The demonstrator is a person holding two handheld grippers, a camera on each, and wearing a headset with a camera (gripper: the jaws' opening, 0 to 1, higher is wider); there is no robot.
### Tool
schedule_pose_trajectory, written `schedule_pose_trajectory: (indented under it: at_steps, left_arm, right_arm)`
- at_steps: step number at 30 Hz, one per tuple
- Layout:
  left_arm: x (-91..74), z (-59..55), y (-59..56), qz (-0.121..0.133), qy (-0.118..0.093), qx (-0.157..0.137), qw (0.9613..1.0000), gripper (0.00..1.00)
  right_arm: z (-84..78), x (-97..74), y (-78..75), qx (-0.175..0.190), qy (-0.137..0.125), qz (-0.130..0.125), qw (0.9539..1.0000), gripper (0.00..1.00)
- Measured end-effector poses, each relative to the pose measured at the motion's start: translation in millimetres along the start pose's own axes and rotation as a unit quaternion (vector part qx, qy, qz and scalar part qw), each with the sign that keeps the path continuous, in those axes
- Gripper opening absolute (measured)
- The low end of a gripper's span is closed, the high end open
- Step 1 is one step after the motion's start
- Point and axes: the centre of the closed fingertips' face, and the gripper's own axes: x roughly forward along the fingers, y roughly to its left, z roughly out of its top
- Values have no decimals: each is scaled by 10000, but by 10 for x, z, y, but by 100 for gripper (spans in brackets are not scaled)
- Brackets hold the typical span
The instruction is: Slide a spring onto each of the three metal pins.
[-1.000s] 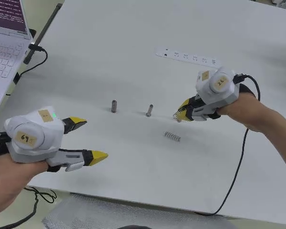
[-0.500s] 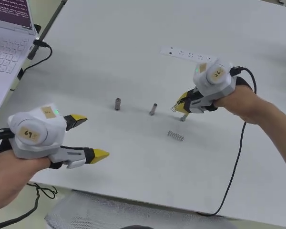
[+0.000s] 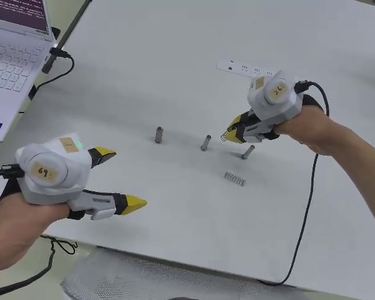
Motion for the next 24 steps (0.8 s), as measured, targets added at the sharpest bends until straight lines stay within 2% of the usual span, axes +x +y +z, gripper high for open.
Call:
schedule_pose_trajectory:
  at_steps: [14, 24]
  left_arm:
    - [-22, -30, 37, 35, 5, -79, 10000, 68]
    - [-46, -45, 55, 72, -20, -157, 9998, 67]
  right_arm:
    - [63, 194, -76, -113, 64, 153, 9998, 9]
    - [50, 319, -96, -215, 161, 245, 9993, 9]
